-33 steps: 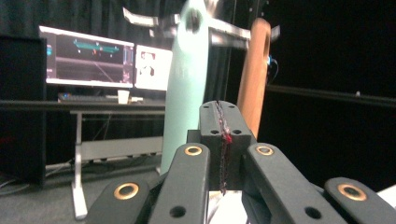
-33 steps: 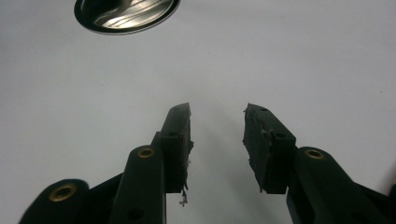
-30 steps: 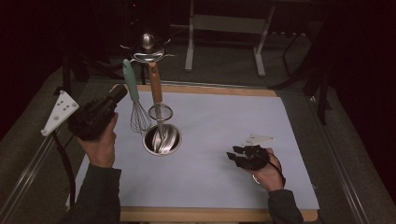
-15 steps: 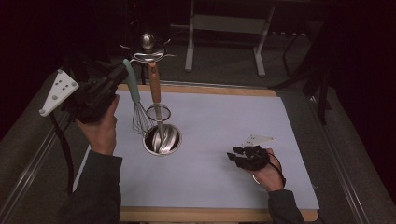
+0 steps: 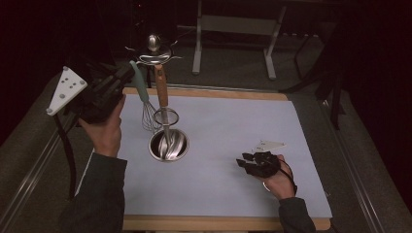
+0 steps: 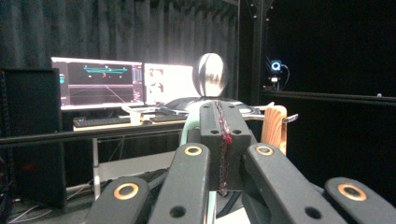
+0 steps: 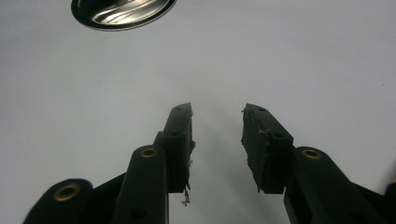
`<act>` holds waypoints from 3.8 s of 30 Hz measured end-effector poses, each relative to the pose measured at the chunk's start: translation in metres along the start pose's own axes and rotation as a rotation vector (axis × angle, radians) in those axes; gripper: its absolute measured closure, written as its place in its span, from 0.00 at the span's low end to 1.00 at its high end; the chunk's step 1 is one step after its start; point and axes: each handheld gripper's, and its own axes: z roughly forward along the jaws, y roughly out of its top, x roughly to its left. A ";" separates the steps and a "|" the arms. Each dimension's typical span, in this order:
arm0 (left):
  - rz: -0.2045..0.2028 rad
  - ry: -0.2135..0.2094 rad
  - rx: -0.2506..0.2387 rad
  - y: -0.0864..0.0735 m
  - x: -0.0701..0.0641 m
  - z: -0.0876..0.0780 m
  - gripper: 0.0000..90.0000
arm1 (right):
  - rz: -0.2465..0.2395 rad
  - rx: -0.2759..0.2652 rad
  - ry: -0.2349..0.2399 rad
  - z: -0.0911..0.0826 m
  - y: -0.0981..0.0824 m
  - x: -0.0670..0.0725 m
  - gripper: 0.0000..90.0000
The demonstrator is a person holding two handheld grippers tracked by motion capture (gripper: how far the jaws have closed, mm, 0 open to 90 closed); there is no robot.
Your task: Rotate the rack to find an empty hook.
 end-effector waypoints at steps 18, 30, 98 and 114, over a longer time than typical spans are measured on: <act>-0.009 0.036 0.006 0.000 0.009 0.002 1.00 | 0.010 -0.007 0.001 -0.003 0.000 -0.002 0.70; -0.025 0.062 0.028 0.003 0.019 0.007 1.00 | 0.011 -0.014 0.000 -0.005 0.000 -0.004 0.70; -0.060 0.116 0.106 0.009 0.045 0.034 1.00 | 0.027 -0.025 -0.009 -0.009 -0.002 -0.009 0.70; -0.018 0.105 0.138 0.010 0.045 0.014 0.99 | 0.030 -0.019 -0.021 -0.012 -0.003 -0.012 0.70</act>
